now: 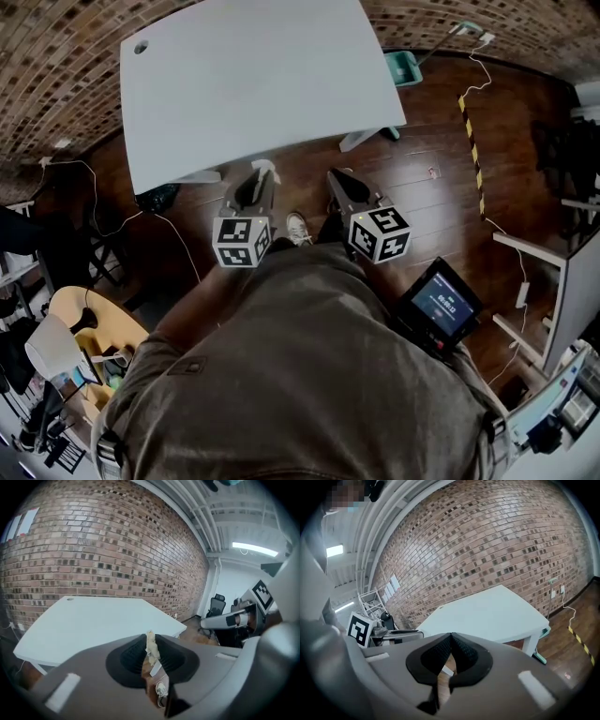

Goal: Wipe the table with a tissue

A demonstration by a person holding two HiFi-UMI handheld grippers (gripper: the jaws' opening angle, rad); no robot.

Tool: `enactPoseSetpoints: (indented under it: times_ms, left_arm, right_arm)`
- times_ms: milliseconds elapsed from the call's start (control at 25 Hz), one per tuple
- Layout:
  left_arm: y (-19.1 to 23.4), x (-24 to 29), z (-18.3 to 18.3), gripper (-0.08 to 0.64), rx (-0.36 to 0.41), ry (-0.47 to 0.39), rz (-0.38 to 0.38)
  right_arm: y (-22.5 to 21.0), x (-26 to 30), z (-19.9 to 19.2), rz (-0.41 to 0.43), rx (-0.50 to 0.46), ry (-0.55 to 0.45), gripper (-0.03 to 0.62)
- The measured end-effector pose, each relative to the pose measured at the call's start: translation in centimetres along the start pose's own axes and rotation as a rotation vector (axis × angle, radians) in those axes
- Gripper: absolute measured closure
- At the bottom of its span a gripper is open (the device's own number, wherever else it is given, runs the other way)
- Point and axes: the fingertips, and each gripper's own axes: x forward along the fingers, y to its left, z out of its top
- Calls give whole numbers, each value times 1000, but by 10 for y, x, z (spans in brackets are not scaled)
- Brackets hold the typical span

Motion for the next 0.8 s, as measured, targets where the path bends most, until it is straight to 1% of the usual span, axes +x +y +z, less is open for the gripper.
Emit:
enactPoseSetpoints:
  times_ms: [120, 360, 440, 520, 640, 800]
  left_arm:
    - [-8, -1, 4, 503, -8, -9, -5]
    - [-11, -3, 7, 503, -10, -21, -7]
    - [-19, -2, 10, 503, -5, -16, -11]
    - [-24, -1, 10, 505, 17, -12, -14]
    - [-30, -3, 9, 505, 44, -17, -13]
    - [-41, -5, 10, 505, 38, -42, -8]
  right_arm:
    - [-1, -6, 2, 8, -22, 12, 581]
    - [8, -5, 12, 40, -93, 21, 581]
    - [7, -7, 17, 51, -110, 21, 581]
    - [8, -9, 19, 60, -126, 17, 581]
    - [6, -13, 16, 73, -128, 13, 581]
    - [0, -23, 9, 93, -117, 5, 581]
